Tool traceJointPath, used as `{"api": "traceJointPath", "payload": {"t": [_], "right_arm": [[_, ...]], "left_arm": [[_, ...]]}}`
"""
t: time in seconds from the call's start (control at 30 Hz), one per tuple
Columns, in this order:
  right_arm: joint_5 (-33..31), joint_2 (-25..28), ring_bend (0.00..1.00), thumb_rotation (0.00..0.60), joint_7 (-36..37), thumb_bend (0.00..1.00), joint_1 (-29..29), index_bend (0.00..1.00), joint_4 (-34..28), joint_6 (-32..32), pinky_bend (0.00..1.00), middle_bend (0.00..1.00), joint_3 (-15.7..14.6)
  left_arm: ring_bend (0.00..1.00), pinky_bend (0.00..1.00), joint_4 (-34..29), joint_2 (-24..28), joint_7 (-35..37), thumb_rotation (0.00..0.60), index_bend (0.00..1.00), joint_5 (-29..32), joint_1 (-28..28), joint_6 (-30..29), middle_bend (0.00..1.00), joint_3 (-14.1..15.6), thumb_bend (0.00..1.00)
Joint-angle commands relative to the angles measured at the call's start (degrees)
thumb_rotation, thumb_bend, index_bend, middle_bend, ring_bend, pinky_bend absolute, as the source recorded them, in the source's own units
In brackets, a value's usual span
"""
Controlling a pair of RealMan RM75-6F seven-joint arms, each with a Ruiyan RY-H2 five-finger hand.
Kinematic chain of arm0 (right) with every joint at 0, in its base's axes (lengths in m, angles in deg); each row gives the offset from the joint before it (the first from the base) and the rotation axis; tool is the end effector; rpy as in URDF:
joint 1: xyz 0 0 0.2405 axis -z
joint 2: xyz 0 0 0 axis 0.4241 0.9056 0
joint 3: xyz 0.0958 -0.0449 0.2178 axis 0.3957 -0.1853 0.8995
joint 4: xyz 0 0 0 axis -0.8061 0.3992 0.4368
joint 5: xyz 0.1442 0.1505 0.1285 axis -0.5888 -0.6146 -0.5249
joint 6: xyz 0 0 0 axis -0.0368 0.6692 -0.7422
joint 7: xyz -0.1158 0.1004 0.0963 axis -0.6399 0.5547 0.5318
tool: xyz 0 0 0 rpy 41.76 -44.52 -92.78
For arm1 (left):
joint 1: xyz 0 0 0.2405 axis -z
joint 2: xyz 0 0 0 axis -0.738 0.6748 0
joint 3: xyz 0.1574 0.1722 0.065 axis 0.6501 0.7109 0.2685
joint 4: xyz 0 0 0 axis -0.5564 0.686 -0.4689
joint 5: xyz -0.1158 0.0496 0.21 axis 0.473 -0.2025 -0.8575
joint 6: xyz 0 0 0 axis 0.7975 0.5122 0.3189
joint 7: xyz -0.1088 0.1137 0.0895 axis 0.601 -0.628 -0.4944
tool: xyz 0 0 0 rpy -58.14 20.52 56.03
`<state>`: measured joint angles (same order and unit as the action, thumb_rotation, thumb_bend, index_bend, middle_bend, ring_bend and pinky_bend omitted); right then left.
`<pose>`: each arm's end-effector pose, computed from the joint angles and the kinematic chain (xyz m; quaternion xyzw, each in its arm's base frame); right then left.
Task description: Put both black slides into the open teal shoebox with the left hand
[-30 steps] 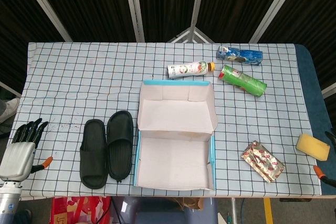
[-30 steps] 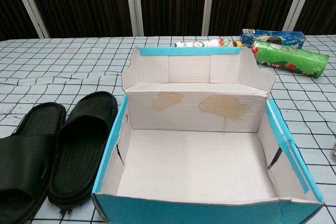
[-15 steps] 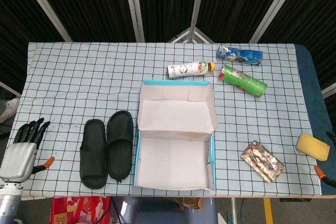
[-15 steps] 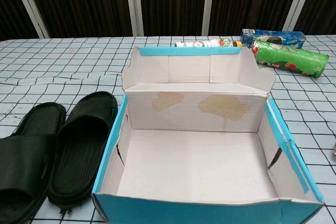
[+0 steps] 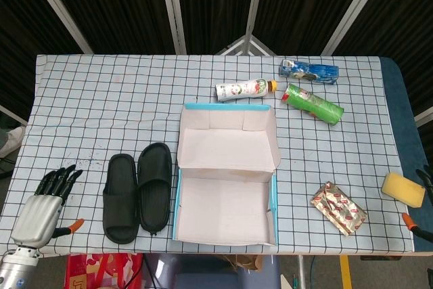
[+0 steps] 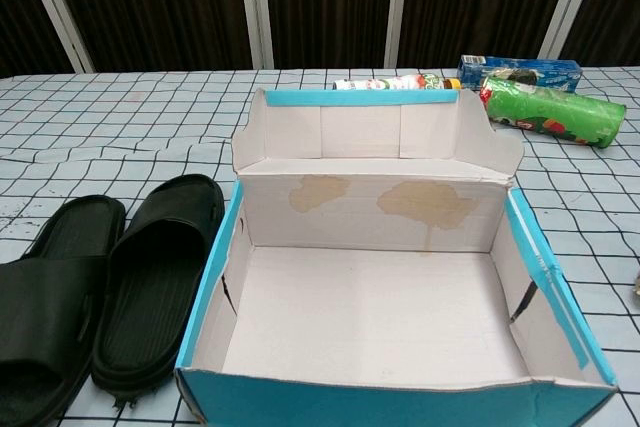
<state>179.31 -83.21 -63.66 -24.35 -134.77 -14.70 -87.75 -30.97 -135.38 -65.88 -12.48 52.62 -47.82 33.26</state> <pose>-0.3637 -0.1810 0.1911 0.5806 -0.3945 0.4097 0.5825 -0.2164 0.1806 0.0750 -0.6553 -0.4216 -0.3501 0.5199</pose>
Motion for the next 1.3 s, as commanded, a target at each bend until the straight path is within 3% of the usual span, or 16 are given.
{"api": "traceJointPath", "payload": {"t": [0.03, 0.23, 0.4, 0.77, 1.1, 1.3], "right_arm": [[0.21, -1.91, 0.0, 0.6, -0.53, 0.31, -0.74, 0.07, 1.77, 0.07, 0.0, 0.02, 0.54], [0.08, -2.89, 0.0, 0.6, -0.47, 0.31, -1.26, 0.07, 2.78, 1.12, 0.0, 0.02, 0.41], [-0.14, -2.66, 0.0, 0.6, 0.52, 0.31, -1.12, 0.07, 2.91, 0.8, 0.0, 0.02, 0.49], [-0.1, -2.45, 0.0, 0.6, 1.85, 0.31, -1.06, 0.07, 3.32, 0.67, 0.0, 0.02, 0.35], [-0.81, -2.42, 0.0, 0.6, 2.79, 0.31, -1.27, 0.07, 3.88, 1.65, 0.0, 0.02, 0.34], [-0.89, -2.38, 0.0, 0.6, 3.05, 0.31, -1.28, 0.07, 4.01, 1.6, 0.0, 0.02, 0.4]], "left_arm": [[0.0, 0.0, -2.02, -1.21, -5.2, 0.6, 0.0, 0.11, -0.14, 2.11, 0.0, 1.69, 0.23], [0.0, 0.0, -1.97, -5.82, -11.34, 0.6, 0.0, 0.91, -1.35, 1.78, 0.0, 2.26, 0.2], [0.0, 0.0, 2.04, -10.86, -15.05, 0.6, 0.0, 3.39, -2.01, 1.07, 0.0, 1.11, 0.17], [0.0, 0.0, 12.15, -23.14, -17.67, 0.6, 0.0, 4.56, -3.95, -1.9, 0.02, -0.08, 0.16], [0.0, 0.0, 17.66, -29.02, -19.25, 0.6, 0.0, 4.79, -3.06, 0.2, 0.08, 0.11, 0.15], [0.0, 0.0, 20.76, -32.53, -19.07, 0.6, 0.0, 4.24, -2.51, -0.74, 0.14, -1.66, 0.16]]}}
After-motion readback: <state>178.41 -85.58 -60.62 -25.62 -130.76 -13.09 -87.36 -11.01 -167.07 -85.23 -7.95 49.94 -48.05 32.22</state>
